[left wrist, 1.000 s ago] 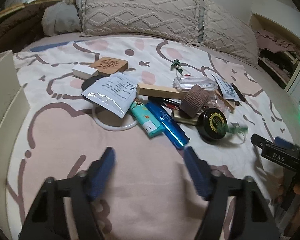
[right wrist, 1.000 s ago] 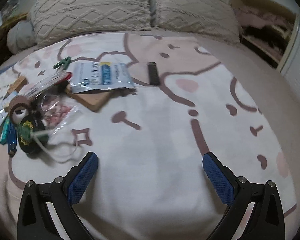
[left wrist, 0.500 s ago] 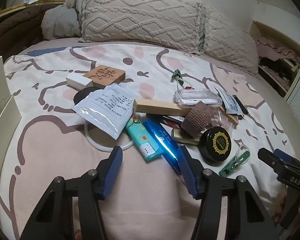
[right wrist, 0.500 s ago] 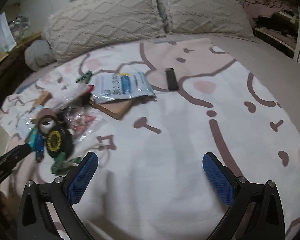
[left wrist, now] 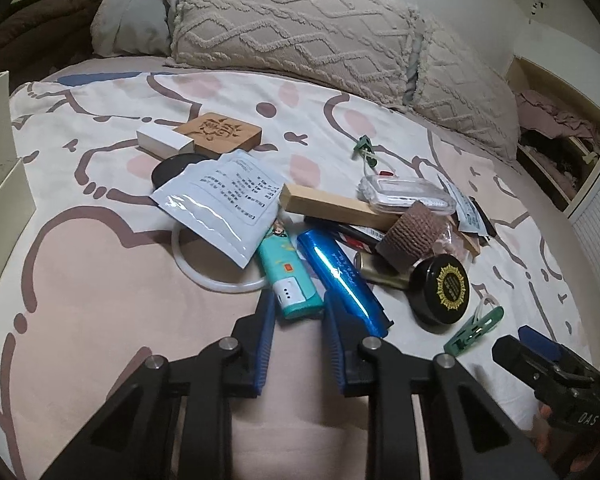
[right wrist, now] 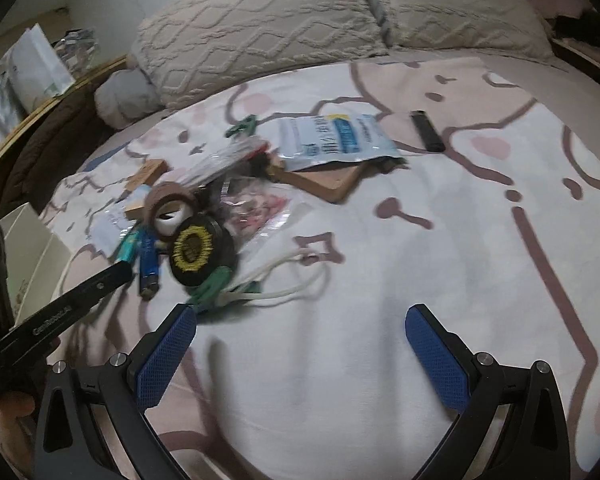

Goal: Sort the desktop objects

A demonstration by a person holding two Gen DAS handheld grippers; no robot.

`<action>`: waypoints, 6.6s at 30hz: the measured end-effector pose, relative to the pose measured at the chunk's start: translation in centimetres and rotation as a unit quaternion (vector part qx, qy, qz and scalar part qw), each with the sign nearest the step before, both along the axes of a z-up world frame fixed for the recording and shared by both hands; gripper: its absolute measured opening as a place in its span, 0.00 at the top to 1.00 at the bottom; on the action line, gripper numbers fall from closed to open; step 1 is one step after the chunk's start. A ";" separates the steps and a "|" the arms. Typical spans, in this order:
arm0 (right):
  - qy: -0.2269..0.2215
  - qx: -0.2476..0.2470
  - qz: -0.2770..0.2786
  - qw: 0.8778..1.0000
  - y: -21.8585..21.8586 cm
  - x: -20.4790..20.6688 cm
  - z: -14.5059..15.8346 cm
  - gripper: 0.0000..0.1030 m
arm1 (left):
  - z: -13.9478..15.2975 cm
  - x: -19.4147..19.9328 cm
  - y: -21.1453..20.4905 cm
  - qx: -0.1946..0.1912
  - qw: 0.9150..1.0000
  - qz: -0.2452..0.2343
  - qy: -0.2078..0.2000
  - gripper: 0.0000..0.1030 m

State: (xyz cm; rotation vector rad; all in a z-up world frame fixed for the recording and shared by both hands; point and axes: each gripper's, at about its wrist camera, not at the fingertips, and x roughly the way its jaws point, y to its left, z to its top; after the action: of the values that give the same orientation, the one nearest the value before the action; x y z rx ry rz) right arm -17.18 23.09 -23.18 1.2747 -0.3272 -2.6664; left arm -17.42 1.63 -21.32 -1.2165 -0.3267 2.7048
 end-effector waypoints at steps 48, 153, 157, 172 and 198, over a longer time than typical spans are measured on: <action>0.068 -0.100 0.057 0.991 -1.5 0.2 1.1 0.78 | 0.1 11.0 3.9 -0.060 0.996 -0.063 -0.021 0.77; 0.076 0.099 0.113 0.986 -1.6 3.2 3.6 0.16 | -1.0 7.0 2.3 -0.020 0.997 0.062 -0.034 0.18; 0.069 0.123 0.130 0.981 -2.4 3.3 2.9 0.16 | -0.8 7.2 2.2 -0.011 0.998 0.057 -0.029 0.18; 0.074 0.101 0.136 0.983 -5.2 1.2 2.5 0.17 | 0.0 9.4 -0.1 -0.020 0.997 0.073 -0.026 0.18; 0.079 -0.018 0.106 0.991 -3.6 1.0 2.6 0.96 | -0.2 9.4 0.0 -0.021 0.997 0.067 -0.025 0.18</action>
State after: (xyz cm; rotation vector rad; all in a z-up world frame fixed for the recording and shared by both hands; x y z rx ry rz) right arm -16.15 19.50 -20.57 1.0176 -0.2044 -2.5477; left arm -8.07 1.67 -21.48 -1.3215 -0.3729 2.8115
